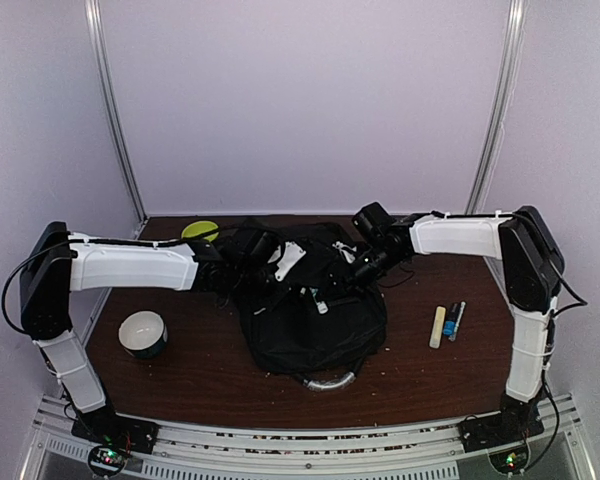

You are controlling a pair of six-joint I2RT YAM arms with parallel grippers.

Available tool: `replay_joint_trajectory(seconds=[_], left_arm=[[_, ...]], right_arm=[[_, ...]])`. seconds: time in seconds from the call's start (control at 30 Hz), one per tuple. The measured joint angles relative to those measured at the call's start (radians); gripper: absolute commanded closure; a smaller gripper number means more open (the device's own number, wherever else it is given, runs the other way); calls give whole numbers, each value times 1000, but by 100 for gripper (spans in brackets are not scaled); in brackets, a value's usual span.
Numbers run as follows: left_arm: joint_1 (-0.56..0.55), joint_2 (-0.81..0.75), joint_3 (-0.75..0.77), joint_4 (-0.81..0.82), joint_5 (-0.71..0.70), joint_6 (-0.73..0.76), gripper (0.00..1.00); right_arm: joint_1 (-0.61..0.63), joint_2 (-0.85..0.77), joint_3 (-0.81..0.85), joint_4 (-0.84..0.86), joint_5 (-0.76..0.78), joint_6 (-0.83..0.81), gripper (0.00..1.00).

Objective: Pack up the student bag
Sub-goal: Place the glue stick in the lower front pocket of the bag.

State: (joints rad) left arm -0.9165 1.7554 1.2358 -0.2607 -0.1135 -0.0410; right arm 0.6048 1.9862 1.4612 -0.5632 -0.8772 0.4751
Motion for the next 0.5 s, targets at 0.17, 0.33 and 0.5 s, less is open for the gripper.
replay_joint_trajectory(seconds=[0.17, 0.33, 0.5], left_arm=[[-1, -1, -5, 8, 1, 1, 100], [-1, -9, -19, 26, 1, 2, 100], [-1, -12, -47, 58, 3, 5, 100]], right_arm=[[-5, -97, -85, 10, 41, -53, 57], [-23, -254, -129, -16, 121, -204, 89], [-27, -383, -212, 5, 161, -415, 100]])
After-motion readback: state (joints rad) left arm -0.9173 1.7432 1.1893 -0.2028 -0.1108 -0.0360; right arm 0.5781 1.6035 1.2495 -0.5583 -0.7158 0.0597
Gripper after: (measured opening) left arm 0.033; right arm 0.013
